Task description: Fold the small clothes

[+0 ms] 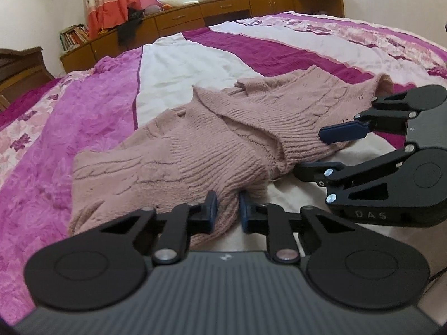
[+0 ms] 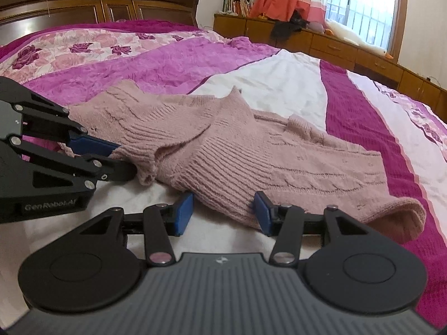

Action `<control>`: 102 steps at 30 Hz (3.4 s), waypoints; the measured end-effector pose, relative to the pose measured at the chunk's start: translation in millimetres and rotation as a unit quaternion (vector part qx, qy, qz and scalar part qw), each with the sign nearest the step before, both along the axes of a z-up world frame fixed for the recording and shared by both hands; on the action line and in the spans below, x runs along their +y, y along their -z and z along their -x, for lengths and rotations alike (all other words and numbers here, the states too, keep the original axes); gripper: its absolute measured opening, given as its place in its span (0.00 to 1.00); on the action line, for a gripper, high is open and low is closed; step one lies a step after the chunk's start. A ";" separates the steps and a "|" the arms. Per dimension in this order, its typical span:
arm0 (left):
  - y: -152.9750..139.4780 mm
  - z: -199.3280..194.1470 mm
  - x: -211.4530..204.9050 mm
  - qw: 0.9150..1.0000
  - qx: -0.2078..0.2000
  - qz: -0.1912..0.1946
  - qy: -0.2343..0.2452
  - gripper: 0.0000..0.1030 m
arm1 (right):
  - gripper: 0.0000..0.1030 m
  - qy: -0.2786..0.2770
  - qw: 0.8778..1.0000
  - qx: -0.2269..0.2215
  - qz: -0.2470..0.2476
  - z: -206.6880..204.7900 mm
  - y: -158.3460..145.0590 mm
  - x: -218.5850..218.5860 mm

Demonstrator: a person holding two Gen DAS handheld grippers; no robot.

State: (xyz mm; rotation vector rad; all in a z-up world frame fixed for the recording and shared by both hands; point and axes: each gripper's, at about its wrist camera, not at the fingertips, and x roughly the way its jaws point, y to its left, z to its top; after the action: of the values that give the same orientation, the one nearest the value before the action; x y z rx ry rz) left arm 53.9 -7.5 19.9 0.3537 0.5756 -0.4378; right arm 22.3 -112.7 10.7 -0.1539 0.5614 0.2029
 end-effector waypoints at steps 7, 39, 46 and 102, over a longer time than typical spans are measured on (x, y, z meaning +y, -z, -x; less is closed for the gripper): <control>1.9 -2.4 -2.1 1.000 0.001 0.004 -0.016 0.19 | 0.30 0.007 1.000 -0.010 -0.017 -0.5 -4.0 -4.3; -63.4 -122.6 69.3 0.978 -0.109 0.008 -0.177 0.12 | 0.13 0.121 0.985 -0.097 0.079 -117.2 -60.6 -99.3; -29.4 -156.9 84.0 0.972 -0.080 -0.015 -0.222 0.12 | 0.13 0.144 0.981 -0.058 0.119 -168.3 -18.9 -114.3; -36.7 -65.0 120.8 0.969 0.067 0.095 -0.218 0.15 | 0.52 0.229 0.961 0.061 -0.143 -80.4 -2.5 -199.9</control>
State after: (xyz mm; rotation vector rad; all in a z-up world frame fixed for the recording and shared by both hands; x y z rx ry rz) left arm 118.9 113.3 56.5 0.0083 0.7163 -0.0905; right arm 102.7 -312.7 13.2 0.2726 0.6677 -0.1607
